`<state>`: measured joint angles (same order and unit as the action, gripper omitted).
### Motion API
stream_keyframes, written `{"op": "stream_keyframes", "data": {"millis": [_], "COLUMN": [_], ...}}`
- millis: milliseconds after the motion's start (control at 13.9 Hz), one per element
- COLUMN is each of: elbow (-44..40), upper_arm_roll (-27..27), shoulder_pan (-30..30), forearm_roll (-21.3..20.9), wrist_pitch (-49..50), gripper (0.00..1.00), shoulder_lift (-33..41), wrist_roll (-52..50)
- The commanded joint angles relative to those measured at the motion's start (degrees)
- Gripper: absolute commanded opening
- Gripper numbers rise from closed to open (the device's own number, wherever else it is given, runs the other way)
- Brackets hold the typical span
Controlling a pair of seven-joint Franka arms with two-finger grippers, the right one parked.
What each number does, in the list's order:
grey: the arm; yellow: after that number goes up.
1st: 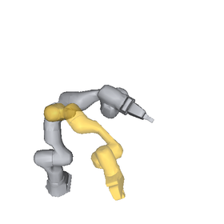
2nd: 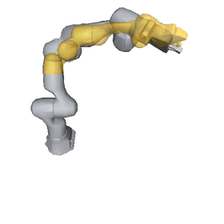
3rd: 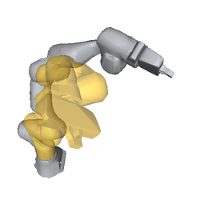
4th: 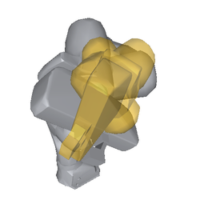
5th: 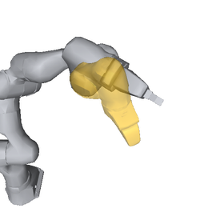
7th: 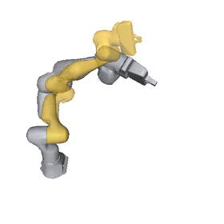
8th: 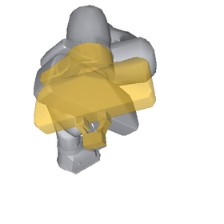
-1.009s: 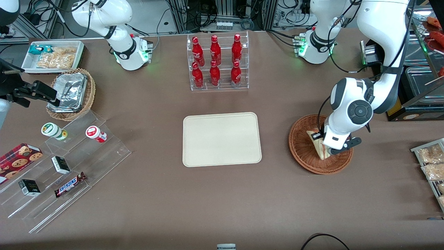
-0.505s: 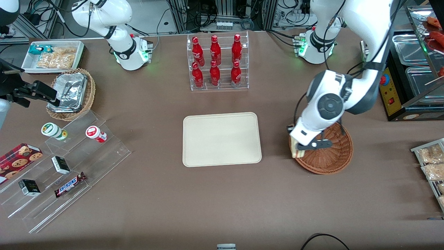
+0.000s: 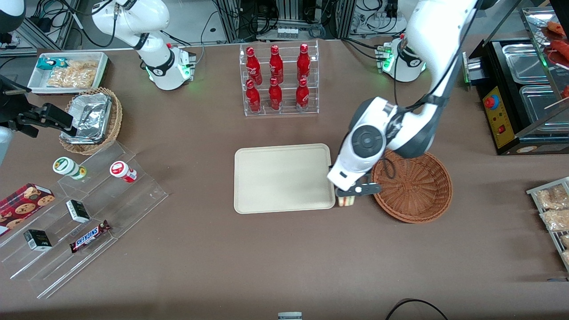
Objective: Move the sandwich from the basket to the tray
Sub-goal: 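Lift the sandwich and carry it over the cream tray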
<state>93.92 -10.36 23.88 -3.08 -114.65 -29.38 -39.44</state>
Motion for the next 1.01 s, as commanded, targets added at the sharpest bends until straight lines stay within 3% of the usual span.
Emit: {"op": "stream_keyframes", "data": {"millis": [0, 432, 937], "elbow": [-8.39, -17.8, -23.69], "upper_arm_roll": [0.6, 0.69, 0.86], "shoulder_pan": [4.06, 11.35, 15.67], "forearm_roll": [0.18, -0.17, -0.44], "wrist_pitch": [1.71, 1.19, 1.27], "gripper": [0.0, 0.0, 0.02], "shoulder_lift": [-6.02, -14.29, -19.13], "wrist_roll": [-6.41, -18.38, -19.1]}}
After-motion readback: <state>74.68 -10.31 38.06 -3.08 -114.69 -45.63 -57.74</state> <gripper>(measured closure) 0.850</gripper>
